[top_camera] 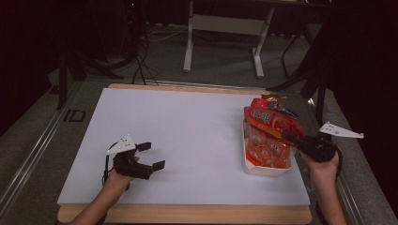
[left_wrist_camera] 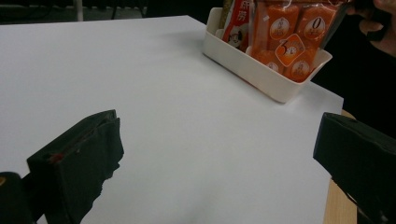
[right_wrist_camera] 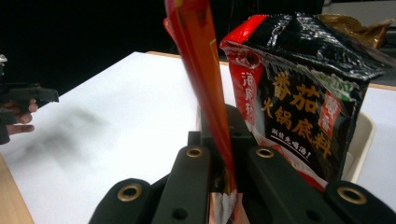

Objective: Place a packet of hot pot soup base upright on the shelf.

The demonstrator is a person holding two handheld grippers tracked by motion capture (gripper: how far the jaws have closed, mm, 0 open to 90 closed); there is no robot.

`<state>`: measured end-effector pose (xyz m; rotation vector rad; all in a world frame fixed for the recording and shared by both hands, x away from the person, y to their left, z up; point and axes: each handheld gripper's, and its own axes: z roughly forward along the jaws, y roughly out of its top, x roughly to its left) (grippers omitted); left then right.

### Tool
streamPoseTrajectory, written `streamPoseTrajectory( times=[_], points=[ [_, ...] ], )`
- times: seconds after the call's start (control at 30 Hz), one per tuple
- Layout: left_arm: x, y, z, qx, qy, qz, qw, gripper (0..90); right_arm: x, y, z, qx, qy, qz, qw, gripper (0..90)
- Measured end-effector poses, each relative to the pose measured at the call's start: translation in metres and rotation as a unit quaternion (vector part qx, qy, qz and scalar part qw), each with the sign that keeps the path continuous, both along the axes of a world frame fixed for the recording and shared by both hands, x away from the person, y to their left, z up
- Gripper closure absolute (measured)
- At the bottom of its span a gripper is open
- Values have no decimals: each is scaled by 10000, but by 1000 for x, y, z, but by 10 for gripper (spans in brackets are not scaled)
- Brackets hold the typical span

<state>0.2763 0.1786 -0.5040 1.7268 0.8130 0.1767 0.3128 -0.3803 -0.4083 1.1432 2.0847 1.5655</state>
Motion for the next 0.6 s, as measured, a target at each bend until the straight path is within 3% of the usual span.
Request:
streamPoseTrajectory(
  times=[0.3, 0.43, 0.6],
  points=[
    [0, -1, -1, 10, 18, -16, 10000, 8, 1, 0, 4, -66, 46, -100, 9999, 885],
    [0, -2, -2, 17, 26, -22, 10000, 9, 1, 3, 9, -11, 42, -145, 9999, 805],
    [-1, -2, -1, 11, 5, -18, 10000, 8, -2, 10, 33, 31, -172, -198, 9996, 653]
  ],
)
